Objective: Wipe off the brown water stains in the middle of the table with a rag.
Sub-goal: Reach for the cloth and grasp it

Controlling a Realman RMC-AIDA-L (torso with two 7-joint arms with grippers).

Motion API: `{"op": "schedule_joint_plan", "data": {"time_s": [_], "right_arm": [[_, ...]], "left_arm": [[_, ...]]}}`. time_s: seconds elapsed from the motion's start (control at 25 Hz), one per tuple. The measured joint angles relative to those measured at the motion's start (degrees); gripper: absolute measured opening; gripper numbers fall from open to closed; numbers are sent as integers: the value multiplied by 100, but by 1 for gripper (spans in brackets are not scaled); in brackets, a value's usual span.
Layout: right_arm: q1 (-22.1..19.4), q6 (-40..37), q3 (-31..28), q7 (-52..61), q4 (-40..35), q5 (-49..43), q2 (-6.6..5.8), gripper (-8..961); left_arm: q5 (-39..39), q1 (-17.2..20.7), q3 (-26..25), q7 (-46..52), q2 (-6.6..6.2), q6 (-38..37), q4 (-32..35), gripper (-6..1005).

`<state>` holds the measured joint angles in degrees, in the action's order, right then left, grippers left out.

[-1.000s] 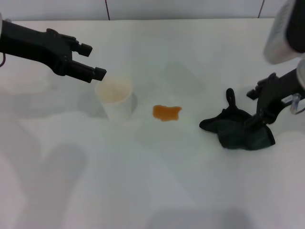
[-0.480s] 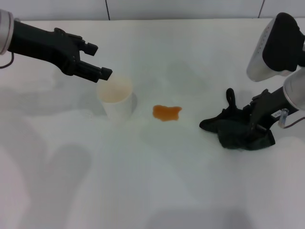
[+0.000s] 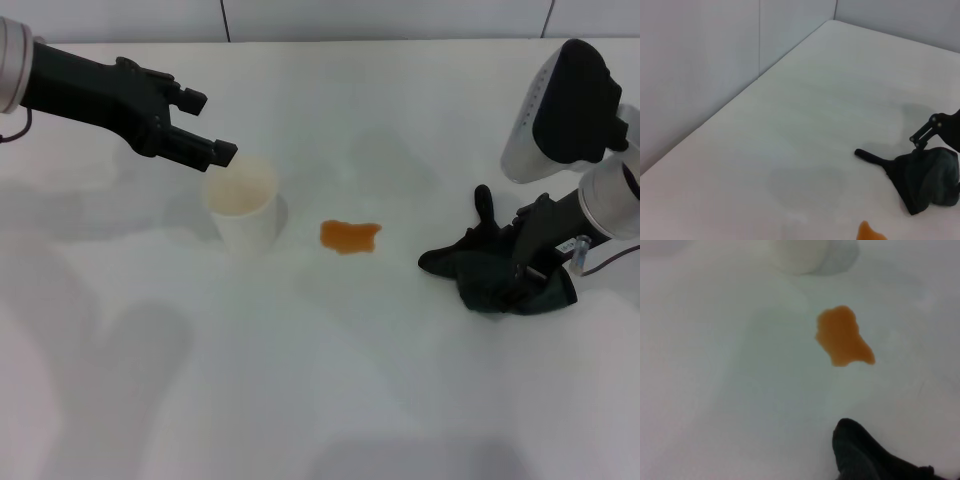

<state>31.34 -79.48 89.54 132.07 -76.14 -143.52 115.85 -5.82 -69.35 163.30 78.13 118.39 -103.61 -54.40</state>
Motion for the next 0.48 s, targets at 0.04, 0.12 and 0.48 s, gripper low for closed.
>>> {"op": "schedule_joint_plan", "data": {"time_s": [0.04,0.12,0.48], "right_arm": [[10,9,1,6,18,0,0,817],[21,17,11,13,32,-1,-1,815],[52,17,43,25,77,70,-10,699]], "left_arm": [[-4,0,0,0,3,5,-1,861],[-8,0,0,0,6,25,-4,861],[-15,-1,0,0,8,70,0,861]]}}
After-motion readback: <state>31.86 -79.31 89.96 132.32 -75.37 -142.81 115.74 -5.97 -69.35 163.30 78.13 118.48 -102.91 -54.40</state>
